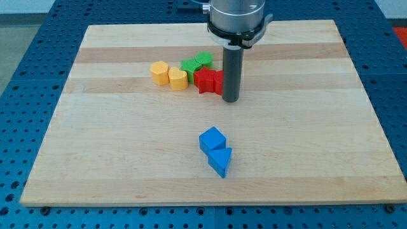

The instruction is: Separate the blue cube from the blue triangle

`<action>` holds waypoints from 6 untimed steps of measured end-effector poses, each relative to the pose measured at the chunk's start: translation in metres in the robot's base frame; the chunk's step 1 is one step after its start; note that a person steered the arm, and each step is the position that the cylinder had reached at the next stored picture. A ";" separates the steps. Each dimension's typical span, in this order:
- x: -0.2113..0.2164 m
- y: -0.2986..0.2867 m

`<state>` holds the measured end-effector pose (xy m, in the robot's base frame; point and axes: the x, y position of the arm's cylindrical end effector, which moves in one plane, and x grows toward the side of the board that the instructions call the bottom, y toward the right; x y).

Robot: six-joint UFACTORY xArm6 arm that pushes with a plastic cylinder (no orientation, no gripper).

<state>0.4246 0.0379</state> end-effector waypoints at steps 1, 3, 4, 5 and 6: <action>0.001 0.036; 0.098 0.074; 0.140 0.085; 0.189 0.077; 0.194 0.056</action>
<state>0.6181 0.0938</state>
